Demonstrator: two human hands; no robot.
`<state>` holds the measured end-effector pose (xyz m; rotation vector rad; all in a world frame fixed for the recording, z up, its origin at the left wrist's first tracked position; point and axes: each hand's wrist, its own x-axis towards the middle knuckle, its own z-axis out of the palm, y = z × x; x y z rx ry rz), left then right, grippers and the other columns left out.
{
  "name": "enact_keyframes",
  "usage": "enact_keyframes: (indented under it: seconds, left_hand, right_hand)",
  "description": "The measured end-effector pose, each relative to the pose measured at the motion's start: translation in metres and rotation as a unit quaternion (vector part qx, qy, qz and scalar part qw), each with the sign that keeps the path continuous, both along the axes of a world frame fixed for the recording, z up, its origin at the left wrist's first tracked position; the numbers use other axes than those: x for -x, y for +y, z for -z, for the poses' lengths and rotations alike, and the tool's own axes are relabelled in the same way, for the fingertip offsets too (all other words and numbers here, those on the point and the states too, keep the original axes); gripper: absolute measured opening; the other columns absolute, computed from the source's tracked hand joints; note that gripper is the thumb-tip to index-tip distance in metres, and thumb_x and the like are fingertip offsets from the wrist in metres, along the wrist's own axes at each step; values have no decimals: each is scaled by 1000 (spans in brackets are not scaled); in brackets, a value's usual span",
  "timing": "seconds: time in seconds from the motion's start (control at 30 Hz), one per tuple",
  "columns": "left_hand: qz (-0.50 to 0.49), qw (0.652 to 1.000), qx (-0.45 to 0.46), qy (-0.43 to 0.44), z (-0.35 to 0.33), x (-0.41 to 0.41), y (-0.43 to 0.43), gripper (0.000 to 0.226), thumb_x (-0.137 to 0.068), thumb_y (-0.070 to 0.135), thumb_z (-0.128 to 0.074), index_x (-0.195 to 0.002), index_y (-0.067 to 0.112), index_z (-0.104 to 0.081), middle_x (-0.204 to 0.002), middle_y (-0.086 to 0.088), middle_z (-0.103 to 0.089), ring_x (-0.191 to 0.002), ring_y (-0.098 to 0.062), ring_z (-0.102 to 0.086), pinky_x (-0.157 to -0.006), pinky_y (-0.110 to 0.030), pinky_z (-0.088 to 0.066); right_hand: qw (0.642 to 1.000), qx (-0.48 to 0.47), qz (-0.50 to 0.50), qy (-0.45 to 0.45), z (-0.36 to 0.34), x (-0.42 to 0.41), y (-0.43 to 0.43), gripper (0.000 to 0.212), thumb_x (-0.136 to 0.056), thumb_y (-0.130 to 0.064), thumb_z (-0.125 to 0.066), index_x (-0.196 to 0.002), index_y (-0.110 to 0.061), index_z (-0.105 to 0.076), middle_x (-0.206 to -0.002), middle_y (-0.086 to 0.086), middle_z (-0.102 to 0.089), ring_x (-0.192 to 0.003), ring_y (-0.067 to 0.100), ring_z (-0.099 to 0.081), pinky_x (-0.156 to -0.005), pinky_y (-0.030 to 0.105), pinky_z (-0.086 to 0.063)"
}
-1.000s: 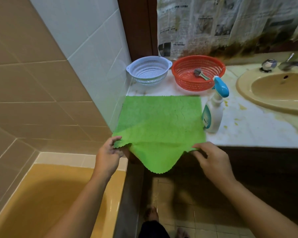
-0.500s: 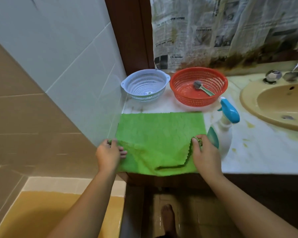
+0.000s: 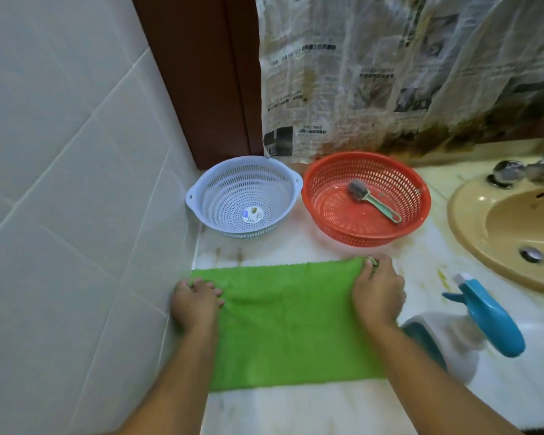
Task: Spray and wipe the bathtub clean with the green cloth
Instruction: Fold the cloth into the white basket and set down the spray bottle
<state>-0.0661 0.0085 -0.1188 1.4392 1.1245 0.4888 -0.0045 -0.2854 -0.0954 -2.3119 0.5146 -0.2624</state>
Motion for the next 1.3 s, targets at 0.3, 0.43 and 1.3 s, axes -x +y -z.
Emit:
enact_keyframes:
  seconds: [0.3, 0.43, 1.3]
  left_hand:
    - [-70, 996, -48, -41, -9, -14, -15, 12, -108, 9, -41, -105, 9, -53, -99, -14, -68, -70, -20, -71, -57, -32, -56]
    - [-75, 993, -55, -79, -11, -6, -20, 12, -111, 14, -40, -112, 10, -51, -102, -15, -66, -77, -25, -73, -65, -40, -60]
    - [216, 903, -364, 78, -10, 2, -1, 41, -94, -3, -57, -135, 4, -65, -126, -16, -70, -111, -35, -65, -95, -38, -48]
  right_hand:
    - [995, 86, 35, 32, 20, -27, 2, 16, -104, -24, -50, -113, -17, -61, -97, 13, -70, -101, 36, -54, -86, 45, -32]
    - [996, 78, 52, -5, 21, -23, -2, 16, -107, -24, -46, -113, -18, -60, -92, 11, -68, -95, 37, -57, -86, 47, -32]
    - [984, 174, -34, -34, 30, -15, -10, 34, -94, -23, -69, -127, -17, -68, -128, 15, -60, -111, 41, -50, -91, 51, -37]
